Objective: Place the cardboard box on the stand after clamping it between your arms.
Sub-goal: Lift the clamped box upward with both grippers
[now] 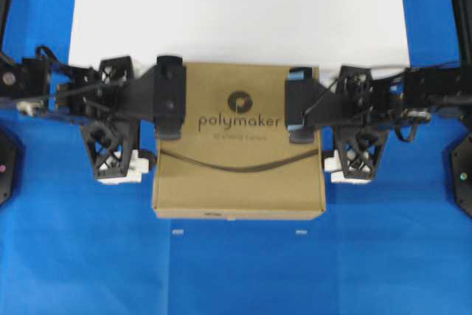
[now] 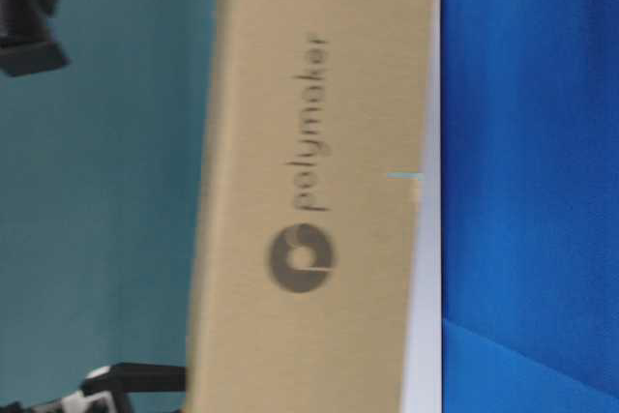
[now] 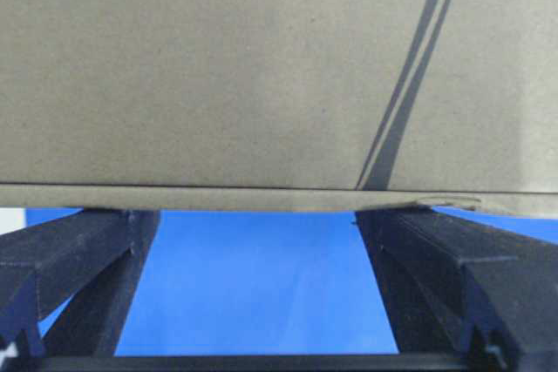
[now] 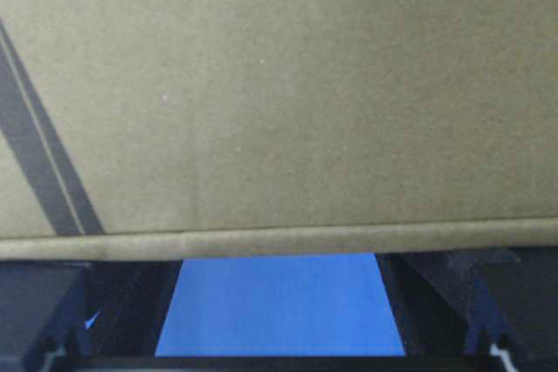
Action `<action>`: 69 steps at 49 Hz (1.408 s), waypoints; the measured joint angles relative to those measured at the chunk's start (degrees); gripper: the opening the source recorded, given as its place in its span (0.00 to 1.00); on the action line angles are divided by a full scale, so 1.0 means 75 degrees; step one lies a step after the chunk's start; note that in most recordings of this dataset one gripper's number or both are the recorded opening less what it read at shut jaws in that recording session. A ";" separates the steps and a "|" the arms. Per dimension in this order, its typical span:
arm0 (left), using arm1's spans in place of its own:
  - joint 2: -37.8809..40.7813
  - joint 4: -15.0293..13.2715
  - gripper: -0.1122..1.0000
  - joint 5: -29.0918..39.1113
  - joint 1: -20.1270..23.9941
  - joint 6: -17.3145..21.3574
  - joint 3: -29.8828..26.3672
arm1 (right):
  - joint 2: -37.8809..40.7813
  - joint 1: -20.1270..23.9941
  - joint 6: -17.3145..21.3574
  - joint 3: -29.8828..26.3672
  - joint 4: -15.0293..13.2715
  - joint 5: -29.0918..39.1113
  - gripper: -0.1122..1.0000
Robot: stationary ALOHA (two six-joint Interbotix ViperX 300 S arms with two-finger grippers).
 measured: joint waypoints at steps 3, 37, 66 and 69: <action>-0.0012 0.0000 0.89 0.0188 0.0000 0.0000 -0.0141 | -0.0047 0.0000 0.0000 -0.0176 0.0000 0.0270 0.99; -0.0070 0.0000 0.89 0.0867 0.0176 0.0176 -0.0715 | -0.0211 -0.0094 -0.0094 -0.1148 -0.0023 0.1465 0.99; 0.0938 0.0035 0.87 0.0938 0.1195 0.1289 -0.1254 | 0.0000 -0.1371 -0.1605 -0.1137 0.0059 0.1406 0.99; 0.1008 0.0035 0.87 0.0938 0.1371 0.1395 -0.1371 | 0.0070 -0.1570 -0.1770 -0.1137 0.0059 0.1406 0.99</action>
